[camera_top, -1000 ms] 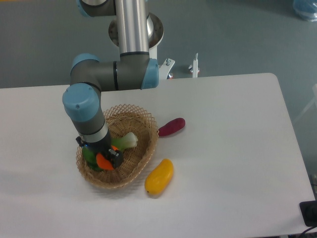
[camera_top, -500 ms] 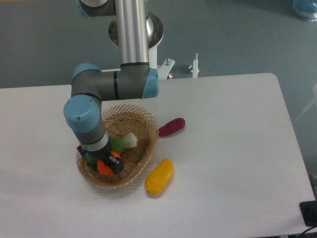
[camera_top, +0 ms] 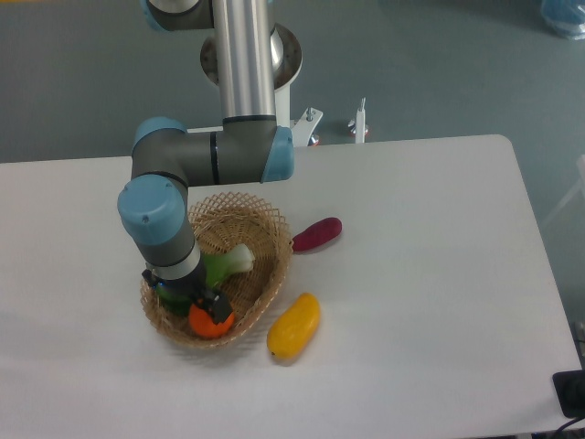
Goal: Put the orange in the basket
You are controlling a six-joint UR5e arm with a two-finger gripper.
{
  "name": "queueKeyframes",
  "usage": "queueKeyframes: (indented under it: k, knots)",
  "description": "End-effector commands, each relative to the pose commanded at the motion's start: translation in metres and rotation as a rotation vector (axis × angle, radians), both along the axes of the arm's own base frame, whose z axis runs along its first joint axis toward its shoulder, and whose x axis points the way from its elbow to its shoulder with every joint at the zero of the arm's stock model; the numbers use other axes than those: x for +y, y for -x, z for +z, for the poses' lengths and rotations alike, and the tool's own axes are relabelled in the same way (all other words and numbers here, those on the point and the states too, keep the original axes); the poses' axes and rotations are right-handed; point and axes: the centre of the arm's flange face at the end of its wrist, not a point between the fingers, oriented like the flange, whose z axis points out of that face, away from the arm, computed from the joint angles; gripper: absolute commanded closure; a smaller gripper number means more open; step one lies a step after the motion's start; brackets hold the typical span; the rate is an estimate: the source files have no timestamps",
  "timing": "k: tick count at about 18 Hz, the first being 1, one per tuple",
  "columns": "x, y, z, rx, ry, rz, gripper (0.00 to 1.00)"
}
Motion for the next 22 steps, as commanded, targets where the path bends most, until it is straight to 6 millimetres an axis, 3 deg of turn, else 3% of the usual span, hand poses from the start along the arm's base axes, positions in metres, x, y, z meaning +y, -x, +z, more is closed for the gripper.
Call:
queueKeyframes:
  k: [7,9,13,19,22]
  knots:
    - [0.000,0.015,0.053,0.027,-0.096,0.095,0.00]
    - [-0.001,0.020,0.057,0.022,-0.108,0.141,0.00]
    - [-0.001,0.033,0.083,-0.009,-0.178,0.214,0.00]
    - [-0.026,0.067,0.133,-0.062,-0.290,0.272,0.00]
    - [-0.027,0.077,0.142,-0.047,-0.305,0.279,0.00]
